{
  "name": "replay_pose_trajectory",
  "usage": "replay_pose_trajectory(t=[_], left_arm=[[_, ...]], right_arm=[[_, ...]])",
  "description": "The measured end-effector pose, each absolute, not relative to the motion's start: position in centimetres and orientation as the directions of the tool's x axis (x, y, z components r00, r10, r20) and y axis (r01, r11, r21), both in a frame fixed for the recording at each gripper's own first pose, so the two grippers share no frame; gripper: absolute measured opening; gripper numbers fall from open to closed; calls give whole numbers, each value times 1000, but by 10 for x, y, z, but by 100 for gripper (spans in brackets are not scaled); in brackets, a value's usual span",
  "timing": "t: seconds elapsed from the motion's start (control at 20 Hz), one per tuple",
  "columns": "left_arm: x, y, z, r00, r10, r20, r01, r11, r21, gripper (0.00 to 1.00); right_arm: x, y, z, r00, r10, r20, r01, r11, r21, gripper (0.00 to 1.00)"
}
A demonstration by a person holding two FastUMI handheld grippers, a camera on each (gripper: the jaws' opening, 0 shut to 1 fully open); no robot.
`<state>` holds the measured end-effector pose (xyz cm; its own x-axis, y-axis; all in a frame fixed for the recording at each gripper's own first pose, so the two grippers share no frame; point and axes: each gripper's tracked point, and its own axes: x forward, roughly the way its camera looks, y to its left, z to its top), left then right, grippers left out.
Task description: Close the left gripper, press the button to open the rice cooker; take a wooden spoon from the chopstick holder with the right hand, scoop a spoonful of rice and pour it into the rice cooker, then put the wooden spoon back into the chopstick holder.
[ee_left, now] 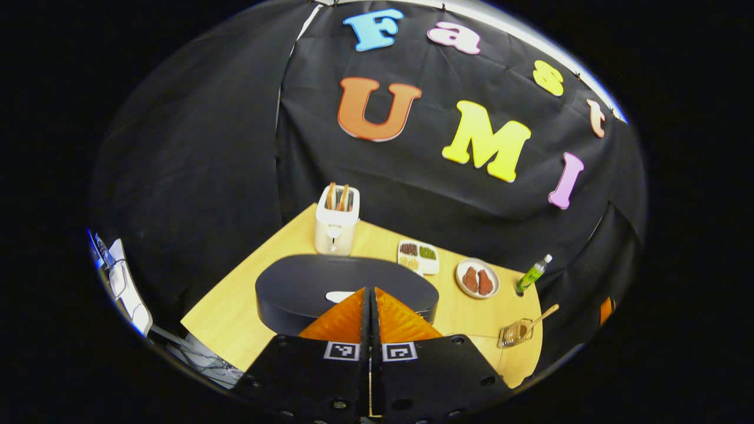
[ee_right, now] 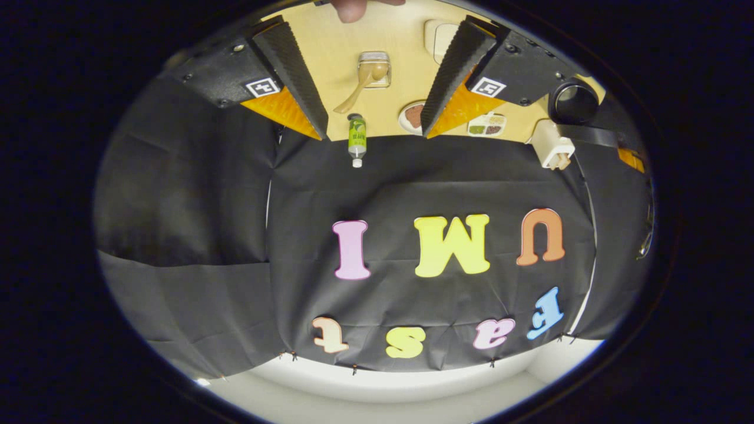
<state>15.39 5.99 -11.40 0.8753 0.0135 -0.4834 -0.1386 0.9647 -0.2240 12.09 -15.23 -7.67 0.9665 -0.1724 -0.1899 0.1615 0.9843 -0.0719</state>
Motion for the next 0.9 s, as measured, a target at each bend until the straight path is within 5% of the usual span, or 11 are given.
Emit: replay_pose_trajectory(t=[0.3, 0.35, 0.4, 0.65, 0.7, 0.75, 0.8, 0.9], left_arm=[[178, 45, -66, 944, -52, -325, -37, 965, -260, 1], [173, 41, -59, 951, -66, -302, -15, 966, -257, 10], [165, 37, -53, 956, -73, -284, -2, 967, -256, 31], [138, 23, -31, 977, -58, -207, 17, 980, -196, 100], [133, 22, -26, 981, -50, -189, 16, 984, -178, 100], [128, 22, -21, 984, -41, -171, 13, 986, -164, 83], [125, 20, -18, 988, -34, -153, 10, 988, -154, 94], [116, 15, -18, 990, -22, -141, 2, 990, -140, 95]], right_arm=[[109, -159, -56, 975, -168, -147, 155, 983, -96, 100], [107, -160, -54, 976, -166, -142, 153, 983, -98, 100], [105, -162, -54, 976, -166, -138, 153, 983, -99, 100], [101, -176, -79, 972, -158, -175, 147, 986, -72, 100], [102, -179, -85, 969, -157, -189, 145, 987, -75, 100], [103, -182, -92, 968, -153, -200, 140, 987, -76, 100], [105, -184, -98, 966, -149, -211, 135, 988, -78, 100], [111, -188, -109, 963, -140, -230, 126, 989, -76, 100]])
